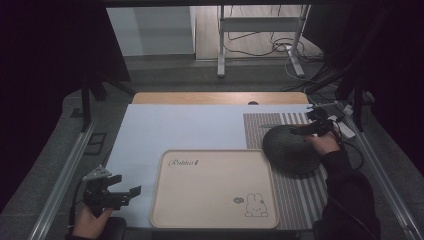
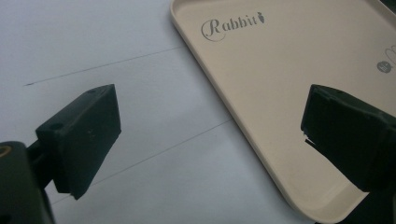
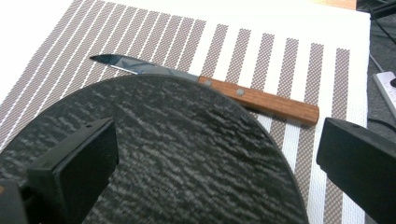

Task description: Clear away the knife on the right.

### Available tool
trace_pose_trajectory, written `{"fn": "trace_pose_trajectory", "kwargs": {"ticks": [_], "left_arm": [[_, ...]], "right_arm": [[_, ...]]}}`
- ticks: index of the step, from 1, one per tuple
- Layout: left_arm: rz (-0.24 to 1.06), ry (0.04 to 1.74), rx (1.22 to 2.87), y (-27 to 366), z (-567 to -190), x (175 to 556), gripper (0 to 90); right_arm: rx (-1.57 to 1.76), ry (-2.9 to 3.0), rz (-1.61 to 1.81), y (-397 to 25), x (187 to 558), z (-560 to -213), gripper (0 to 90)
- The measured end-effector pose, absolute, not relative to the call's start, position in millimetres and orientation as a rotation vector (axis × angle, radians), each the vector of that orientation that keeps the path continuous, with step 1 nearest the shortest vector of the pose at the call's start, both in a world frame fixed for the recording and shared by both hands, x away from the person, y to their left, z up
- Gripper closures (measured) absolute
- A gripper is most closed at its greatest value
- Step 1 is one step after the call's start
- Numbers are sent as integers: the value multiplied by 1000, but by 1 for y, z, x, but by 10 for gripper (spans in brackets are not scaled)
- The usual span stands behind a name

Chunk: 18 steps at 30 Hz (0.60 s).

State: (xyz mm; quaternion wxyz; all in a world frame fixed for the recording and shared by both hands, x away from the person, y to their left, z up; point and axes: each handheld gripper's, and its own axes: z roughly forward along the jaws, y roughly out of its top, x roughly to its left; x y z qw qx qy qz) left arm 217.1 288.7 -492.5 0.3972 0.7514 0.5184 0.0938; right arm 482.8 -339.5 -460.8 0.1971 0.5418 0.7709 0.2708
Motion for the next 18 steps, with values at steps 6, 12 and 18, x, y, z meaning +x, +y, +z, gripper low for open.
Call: {"fn": "trace_pose_trajectory", "kwargs": {"ticks": [6, 12, 18], "left_arm": [[239, 1314, 1905, 289, -493, 217, 54], [240, 1312, 1908, 288, -492, 217, 54], [239, 1311, 1908, 288, -492, 217, 54]], "right_arm": [[1525, 2166, 729, -338, 493, -465, 0], [1543, 2176, 700, -341, 504, -471, 0], [1538, 2174, 654, -344, 513, -475, 33]]}}
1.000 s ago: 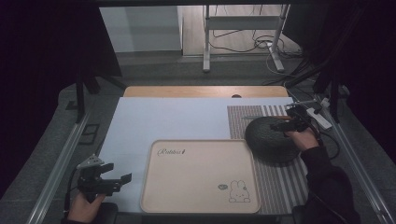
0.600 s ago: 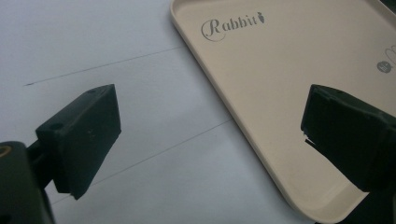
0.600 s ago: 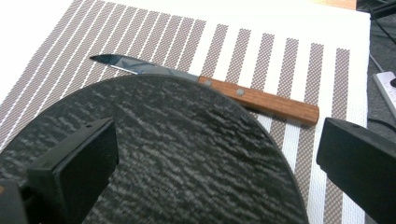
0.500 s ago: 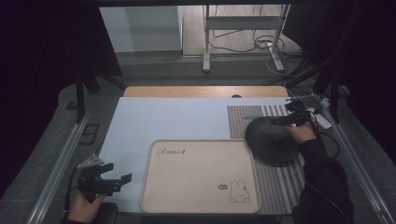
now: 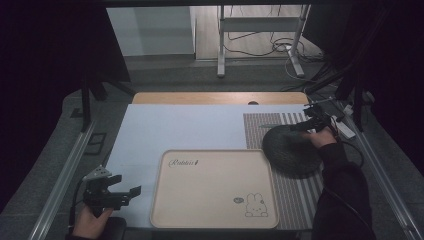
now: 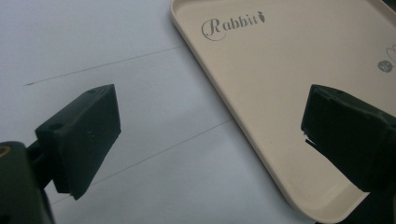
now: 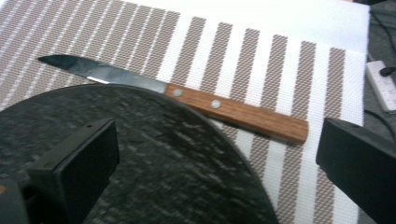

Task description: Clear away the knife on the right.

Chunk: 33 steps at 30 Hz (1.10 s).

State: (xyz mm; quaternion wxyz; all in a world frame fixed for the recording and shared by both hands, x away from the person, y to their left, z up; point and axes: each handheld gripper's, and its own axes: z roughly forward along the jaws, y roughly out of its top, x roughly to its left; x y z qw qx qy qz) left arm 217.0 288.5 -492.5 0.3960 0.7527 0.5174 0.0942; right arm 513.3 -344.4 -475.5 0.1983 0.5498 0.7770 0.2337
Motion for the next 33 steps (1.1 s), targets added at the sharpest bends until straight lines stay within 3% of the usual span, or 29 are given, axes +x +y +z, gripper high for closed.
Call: {"fn": "trace_pose_trajectory", "kwargs": {"ticks": [2, 5, 12, 33], "left_arm": [[239, 1311, 1908, 288, -493, 217, 54], [238, 1310, 1908, 288, -493, 217, 55], [237, 1309, 1909, 288, -493, 217, 55], [234, 1304, 1910, 288, -493, 217, 58]], "right_arm": [[1523, 2175, 656, -346, 515, -476, 93], [1515, 2172, 673, -349, 517, -474, 297], [1533, 2192, 695, -361, 525, -470, 896], [1569, 2157, 598, -385, 553, -494, 895]]}}
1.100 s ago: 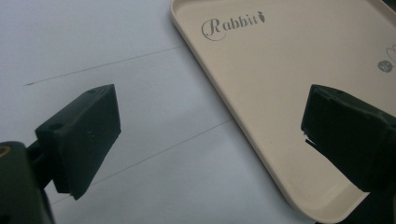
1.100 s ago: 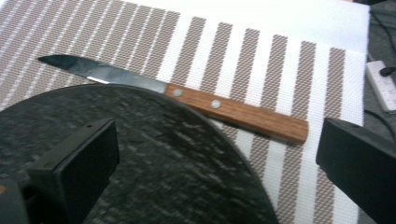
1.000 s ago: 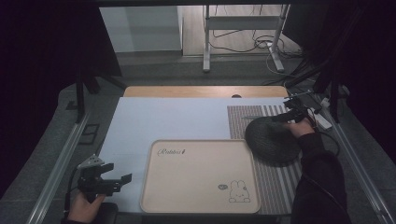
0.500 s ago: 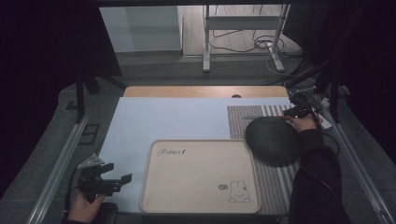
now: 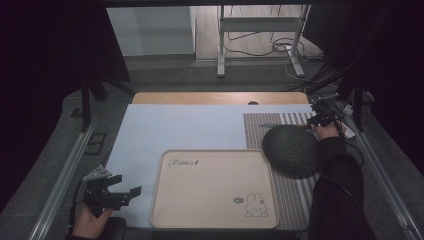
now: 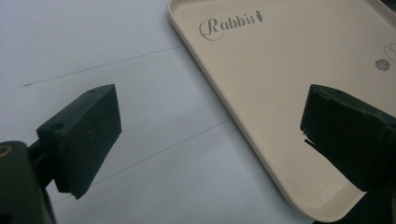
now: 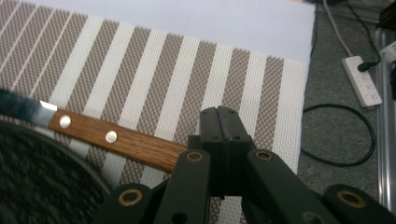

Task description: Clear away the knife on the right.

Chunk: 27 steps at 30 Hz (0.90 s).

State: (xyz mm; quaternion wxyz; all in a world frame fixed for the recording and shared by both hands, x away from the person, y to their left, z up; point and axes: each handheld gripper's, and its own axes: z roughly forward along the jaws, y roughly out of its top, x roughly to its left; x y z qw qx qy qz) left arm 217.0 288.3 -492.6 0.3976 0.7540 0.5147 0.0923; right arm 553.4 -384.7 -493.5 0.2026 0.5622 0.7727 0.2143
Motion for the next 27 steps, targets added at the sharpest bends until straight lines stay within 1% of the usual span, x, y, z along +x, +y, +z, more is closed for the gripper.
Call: {"fn": "trace_pose_trajectory", "kwargs": {"ticks": [14, 27], "left_arm": [[235, 1300, 1915, 288, -492, 217, 59], [236, 1299, 1917, 287, -492, 217, 59]], "right_arm": [[1622, 2288, 604, -391, 537, -493, 895], [1621, 2321, 590, -387, 535, -489, 893]]}}
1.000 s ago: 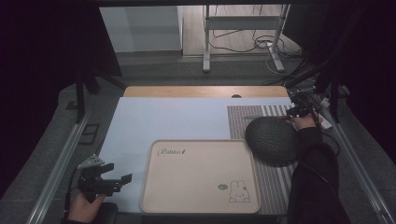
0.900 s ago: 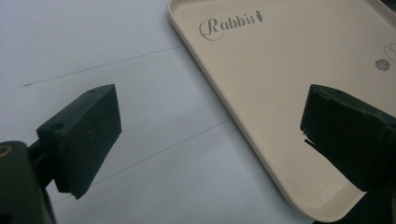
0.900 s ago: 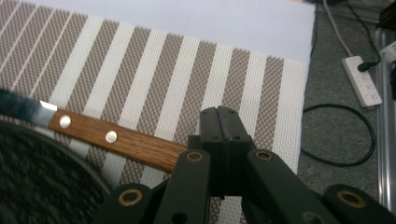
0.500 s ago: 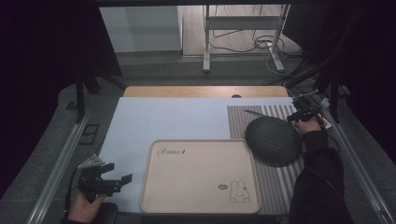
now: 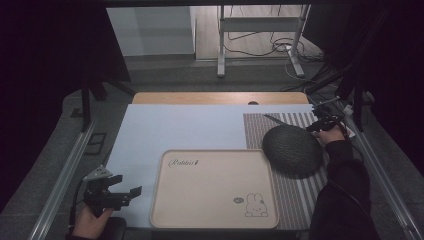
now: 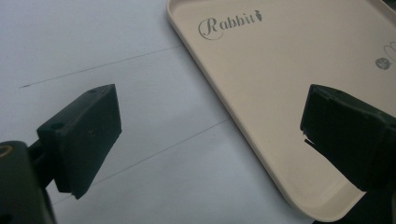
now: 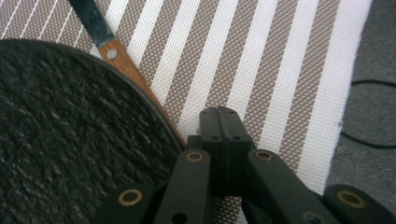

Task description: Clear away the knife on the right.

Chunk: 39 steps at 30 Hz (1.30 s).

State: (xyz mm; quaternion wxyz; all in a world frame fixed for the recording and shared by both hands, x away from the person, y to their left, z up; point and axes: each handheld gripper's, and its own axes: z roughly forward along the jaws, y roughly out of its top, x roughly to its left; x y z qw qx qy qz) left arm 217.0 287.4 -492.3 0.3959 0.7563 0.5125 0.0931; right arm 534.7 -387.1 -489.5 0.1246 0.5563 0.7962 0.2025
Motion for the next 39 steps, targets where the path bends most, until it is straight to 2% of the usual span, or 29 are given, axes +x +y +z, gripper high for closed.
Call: {"fn": "trace_pose_trajectory", "kwargs": {"ticks": [5, 15, 19, 23, 35, 39], "left_arm": [[236, 1299, 1917, 287, -492, 217, 59], [231, 1302, 1915, 288, -493, 217, 60], [227, 1306, 1911, 288, -493, 218, 60], [225, 1308, 1911, 288, -493, 218, 60], [222, 1312, 1906, 289, -493, 218, 60], [224, 1312, 1906, 289, -493, 217, 60]], "right_arm": [[1622, 2264, 649, -385, 538, -477, 783], [1627, 2239, 713, -362, 551, -473, 234], [1628, 2242, 745, -351, 559, -476, 97], [1575, 2289, 684, -335, 565, -482, 29], [1553, 2339, 554, -322, 586, -506, 32], [1539, 2336, 554, -325, 585, -505, 73]]}}
